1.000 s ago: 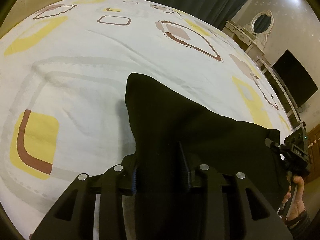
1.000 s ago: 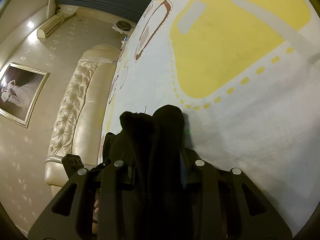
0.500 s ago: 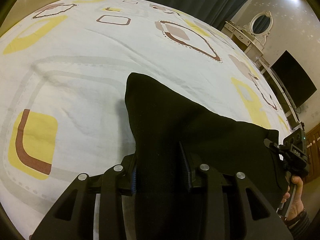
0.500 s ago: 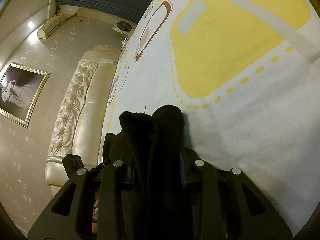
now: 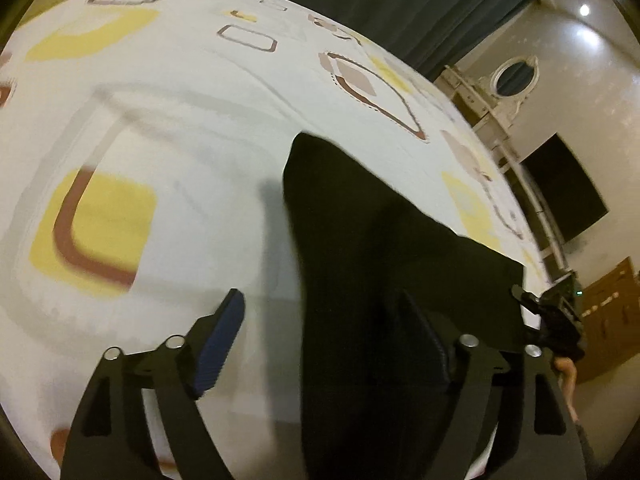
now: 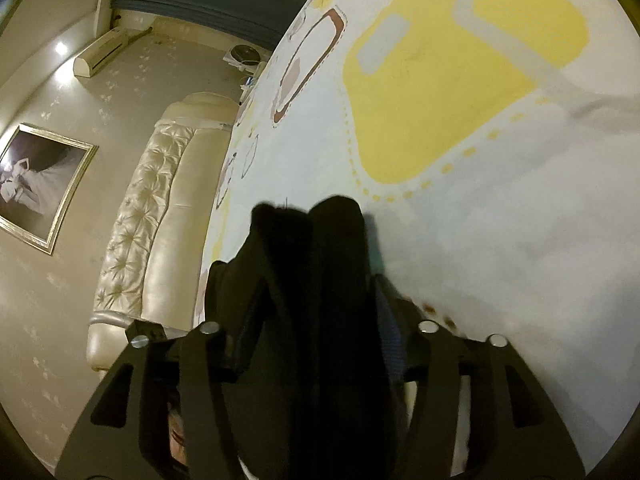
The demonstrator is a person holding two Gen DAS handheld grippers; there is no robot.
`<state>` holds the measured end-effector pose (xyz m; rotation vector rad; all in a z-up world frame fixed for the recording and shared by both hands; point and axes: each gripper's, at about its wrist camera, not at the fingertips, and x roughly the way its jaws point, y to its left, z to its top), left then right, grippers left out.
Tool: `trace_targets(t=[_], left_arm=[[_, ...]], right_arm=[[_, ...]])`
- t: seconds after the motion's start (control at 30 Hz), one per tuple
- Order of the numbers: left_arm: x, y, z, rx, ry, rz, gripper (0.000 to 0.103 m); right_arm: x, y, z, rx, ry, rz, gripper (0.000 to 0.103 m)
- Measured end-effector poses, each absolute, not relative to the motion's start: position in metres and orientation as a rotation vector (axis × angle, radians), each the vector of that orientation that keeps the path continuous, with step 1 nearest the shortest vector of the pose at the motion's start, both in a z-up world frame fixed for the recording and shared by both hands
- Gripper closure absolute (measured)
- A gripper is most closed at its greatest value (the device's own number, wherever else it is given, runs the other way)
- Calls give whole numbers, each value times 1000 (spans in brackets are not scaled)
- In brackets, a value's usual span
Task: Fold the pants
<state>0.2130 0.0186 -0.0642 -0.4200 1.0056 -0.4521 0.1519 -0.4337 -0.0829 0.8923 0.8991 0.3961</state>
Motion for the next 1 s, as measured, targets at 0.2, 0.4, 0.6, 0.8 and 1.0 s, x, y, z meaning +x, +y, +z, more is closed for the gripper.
trace_targets(t=[0.2,0.4,0.6,0.8,1.0], left_arm=[[170,34,-74,-529,1070,-533,18],[144,10,-74,-528,1105,-609,17],[149,-2,-76,-539,1106,-582,18],[149,-4,-76,-535,1106,-534,46],[146,-2,-65,-527,1091,-505,65]], right_arm=[[110,-435,-80,877,912,399,40],[85,-428,-83,897,922,415,38],[85,-418,-83,871,934,399,38],[87,-407,-86,809,966,374,59],[80,-415,-84,926,937,405,72]])
